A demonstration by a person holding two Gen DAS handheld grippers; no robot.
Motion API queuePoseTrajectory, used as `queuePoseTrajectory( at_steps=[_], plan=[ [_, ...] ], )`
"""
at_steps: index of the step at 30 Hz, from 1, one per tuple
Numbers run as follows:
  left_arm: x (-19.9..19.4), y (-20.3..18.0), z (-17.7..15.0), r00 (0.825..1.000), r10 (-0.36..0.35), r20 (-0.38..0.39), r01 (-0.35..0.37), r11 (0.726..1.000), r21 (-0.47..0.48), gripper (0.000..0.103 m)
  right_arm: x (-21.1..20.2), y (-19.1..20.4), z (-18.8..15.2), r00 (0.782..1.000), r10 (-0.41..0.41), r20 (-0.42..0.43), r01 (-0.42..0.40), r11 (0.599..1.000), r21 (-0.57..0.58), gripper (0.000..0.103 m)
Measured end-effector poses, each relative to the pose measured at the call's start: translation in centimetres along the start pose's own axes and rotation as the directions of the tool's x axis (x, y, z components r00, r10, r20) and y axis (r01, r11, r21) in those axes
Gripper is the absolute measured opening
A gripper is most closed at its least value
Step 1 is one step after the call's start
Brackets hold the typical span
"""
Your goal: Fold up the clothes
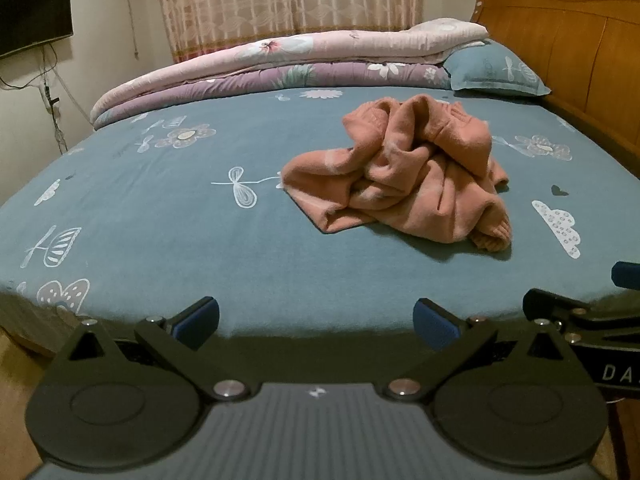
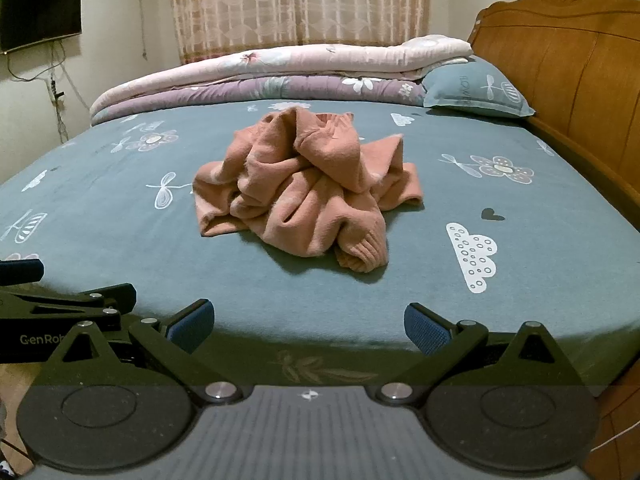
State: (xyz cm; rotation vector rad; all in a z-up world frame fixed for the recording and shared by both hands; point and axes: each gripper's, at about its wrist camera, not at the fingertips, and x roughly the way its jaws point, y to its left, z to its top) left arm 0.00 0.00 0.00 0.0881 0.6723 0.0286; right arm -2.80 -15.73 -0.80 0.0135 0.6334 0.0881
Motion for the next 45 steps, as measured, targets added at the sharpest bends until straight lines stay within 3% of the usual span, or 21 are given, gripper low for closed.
queuePoseTrajectory(
  at_steps=[45],
  plan=[
    [2.8, -1.3, 2.4, 1.0, 0.02, -0.013, -0.02, 1.0, -0.01, 0.102, 2.1, -0.4, 1.9, 1.0, -0.018, -0.002, 0.018, 1.0, -0.019, 0.103]
  ],
)
